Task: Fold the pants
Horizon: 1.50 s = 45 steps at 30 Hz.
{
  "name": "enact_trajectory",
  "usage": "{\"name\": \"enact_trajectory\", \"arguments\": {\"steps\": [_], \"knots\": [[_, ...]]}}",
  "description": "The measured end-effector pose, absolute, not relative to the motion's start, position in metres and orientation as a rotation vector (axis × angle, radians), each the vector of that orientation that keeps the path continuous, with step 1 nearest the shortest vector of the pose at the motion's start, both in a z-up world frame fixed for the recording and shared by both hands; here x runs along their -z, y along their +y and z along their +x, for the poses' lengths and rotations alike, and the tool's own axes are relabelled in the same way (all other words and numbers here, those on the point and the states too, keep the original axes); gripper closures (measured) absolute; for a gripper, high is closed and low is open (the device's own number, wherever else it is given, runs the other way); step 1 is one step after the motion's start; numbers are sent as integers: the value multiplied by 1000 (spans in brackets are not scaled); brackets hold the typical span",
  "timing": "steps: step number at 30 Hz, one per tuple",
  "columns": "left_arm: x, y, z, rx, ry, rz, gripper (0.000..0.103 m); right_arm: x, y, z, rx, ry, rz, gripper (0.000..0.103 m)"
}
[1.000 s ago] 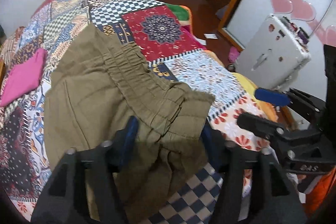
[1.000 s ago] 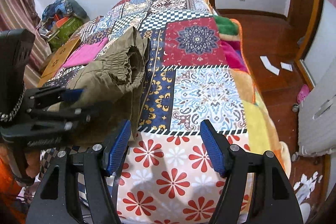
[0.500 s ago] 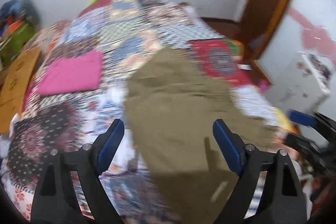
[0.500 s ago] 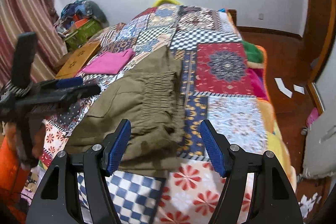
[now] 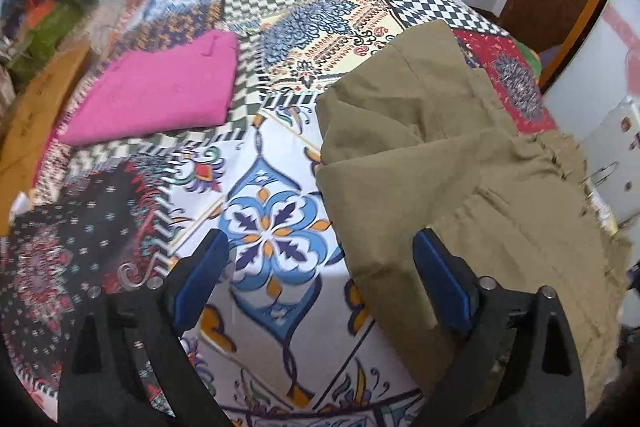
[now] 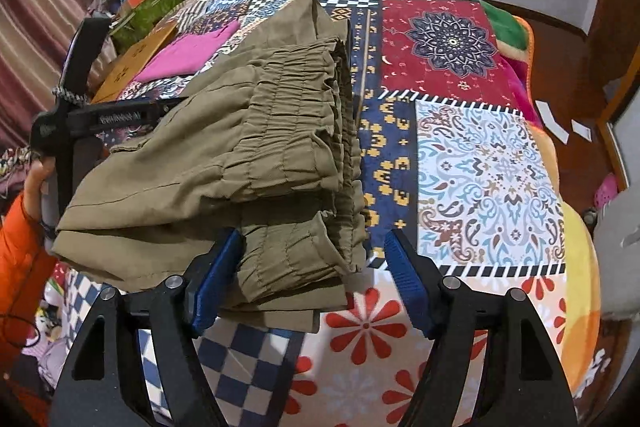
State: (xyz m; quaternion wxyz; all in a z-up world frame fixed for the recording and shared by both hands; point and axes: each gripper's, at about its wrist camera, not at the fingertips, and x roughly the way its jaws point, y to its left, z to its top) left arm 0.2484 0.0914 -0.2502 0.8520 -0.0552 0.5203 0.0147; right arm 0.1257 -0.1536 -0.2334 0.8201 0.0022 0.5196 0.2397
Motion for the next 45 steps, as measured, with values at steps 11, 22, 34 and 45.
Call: {"name": "enact_trajectory", "arguments": {"steps": [11,22,34,45], "knots": [[258,73,265,34,1092,-55,27,242,-159,152,-427,1051,-230,30],[259,97,229,-17,1082,-183,27,262,-157,239,-404,1003,-200,30],[258,108,215,-19,1060,-288,28,258,-131,302,-414,921,-283,14],[209,121,203,-80,955,-243,30,201,-171,248,-269,809,-284,14]]}}
